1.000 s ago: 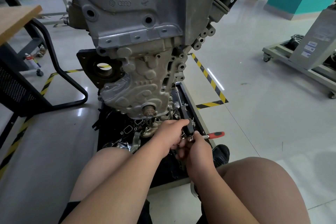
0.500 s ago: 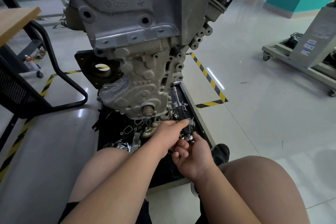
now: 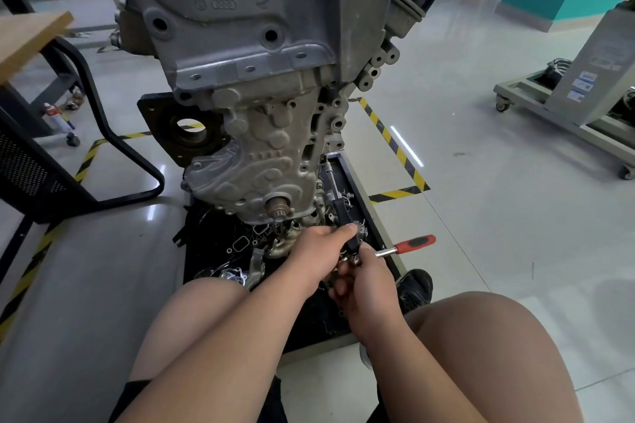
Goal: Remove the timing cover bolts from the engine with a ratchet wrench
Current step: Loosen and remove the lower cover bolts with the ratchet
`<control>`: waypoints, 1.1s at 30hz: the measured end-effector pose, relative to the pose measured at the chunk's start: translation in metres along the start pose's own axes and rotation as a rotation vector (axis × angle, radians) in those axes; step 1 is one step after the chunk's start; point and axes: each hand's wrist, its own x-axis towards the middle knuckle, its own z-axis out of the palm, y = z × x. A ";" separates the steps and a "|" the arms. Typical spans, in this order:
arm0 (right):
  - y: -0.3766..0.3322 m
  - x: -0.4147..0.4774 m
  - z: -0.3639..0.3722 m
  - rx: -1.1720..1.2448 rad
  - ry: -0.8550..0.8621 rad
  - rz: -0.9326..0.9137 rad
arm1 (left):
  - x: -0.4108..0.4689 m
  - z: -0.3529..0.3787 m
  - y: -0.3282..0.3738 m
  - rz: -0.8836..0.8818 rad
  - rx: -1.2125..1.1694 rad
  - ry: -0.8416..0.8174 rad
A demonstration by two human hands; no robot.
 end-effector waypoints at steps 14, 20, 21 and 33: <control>0.014 -0.009 -0.008 -1.018 0.048 -0.591 | -0.004 -0.001 0.006 0.048 -0.006 0.031; 0.016 -0.007 -0.004 -0.855 -0.045 -0.520 | -0.004 -0.004 0.004 0.003 -0.043 0.020; 0.016 -0.006 -0.003 -0.755 -0.062 -0.498 | -0.003 -0.005 0.005 -0.010 -0.035 0.028; -0.009 -0.006 0.000 0.285 -0.154 0.241 | -0.004 -0.008 0.004 -0.048 -0.007 -0.088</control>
